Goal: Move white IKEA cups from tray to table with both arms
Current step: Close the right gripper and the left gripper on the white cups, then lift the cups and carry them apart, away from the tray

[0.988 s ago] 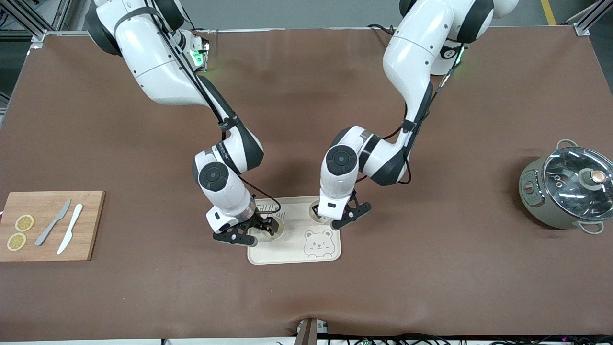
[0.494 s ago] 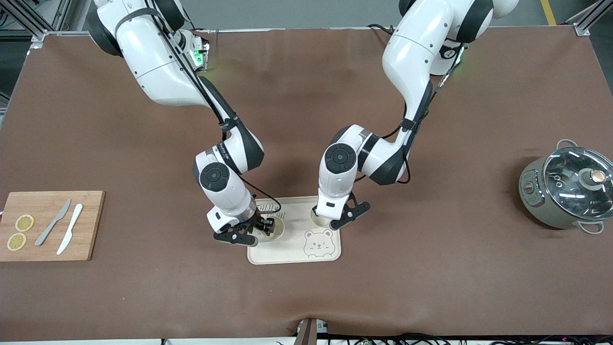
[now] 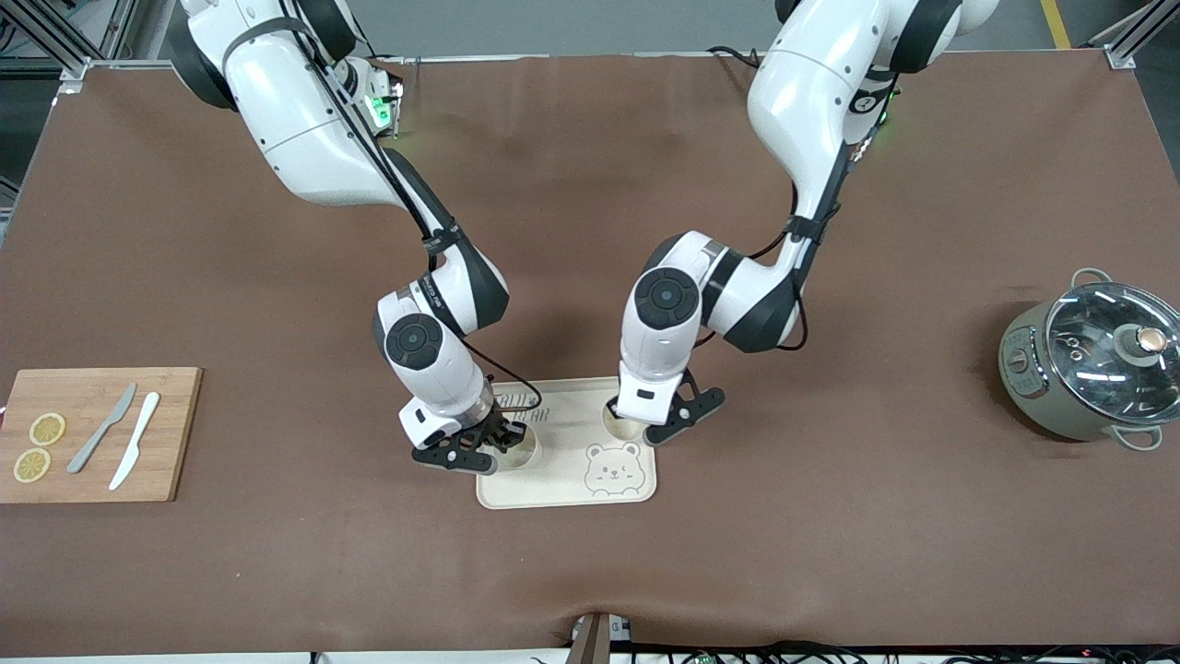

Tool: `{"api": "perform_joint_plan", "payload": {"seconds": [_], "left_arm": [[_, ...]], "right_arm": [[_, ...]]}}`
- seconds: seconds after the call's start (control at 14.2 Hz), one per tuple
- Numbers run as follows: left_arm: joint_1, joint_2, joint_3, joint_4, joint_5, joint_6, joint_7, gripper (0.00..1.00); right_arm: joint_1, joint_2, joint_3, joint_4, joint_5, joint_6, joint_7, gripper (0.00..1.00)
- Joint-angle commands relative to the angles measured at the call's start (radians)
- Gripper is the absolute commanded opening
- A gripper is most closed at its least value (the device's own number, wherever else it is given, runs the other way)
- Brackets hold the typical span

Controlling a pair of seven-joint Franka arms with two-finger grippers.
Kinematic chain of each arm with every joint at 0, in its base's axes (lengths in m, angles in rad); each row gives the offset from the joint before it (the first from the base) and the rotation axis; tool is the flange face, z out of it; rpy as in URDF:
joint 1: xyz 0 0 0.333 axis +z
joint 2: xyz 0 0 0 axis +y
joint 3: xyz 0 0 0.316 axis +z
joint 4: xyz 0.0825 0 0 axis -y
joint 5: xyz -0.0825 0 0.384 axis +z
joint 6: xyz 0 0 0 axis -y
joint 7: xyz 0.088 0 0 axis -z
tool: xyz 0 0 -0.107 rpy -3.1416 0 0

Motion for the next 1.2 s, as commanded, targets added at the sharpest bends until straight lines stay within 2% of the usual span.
{"api": "perform_joint_plan", "payload": {"seconds": [0.0, 0.28, 0.42, 0.64, 0.85, 1.13], "left_arm": [[0.034, -0.063, 0.006, -0.015, -0.007, -0.046, 0.005, 0.00], [0.083, -0.095, 0.007, -0.026, -0.001, -0.064, 0.057, 0.00], [0.130, -0.115, 0.007, -0.030, -0.001, -0.108, 0.130, 0.00], [0.204, -0.129, 0.007, -0.036, -0.001, -0.147, 0.239, 0.00], [0.270, -0.129, 0.007, -0.041, -0.001, -0.153, 0.319, 0.00], [0.353, -0.127, 0.009, -0.059, 0.005, -0.153, 0.410, 0.00]], "right_arm": [[0.010, 0.017, -0.009, 0.025, -0.023, -0.002, 0.031, 0.00], [0.009, -0.020, -0.008, 0.028, -0.017, -0.031, 0.031, 0.00], [-0.011, -0.057, -0.006, 0.034, -0.009, -0.140, 0.024, 0.00], [-0.048, -0.124, 0.000, 0.108, -0.009, -0.339, -0.017, 0.00], [-0.137, -0.209, 0.001, 0.106, 0.005, -0.444, -0.216, 0.00], [-0.264, -0.273, 0.000, 0.106, 0.012, -0.550, -0.510, 0.00]]}}
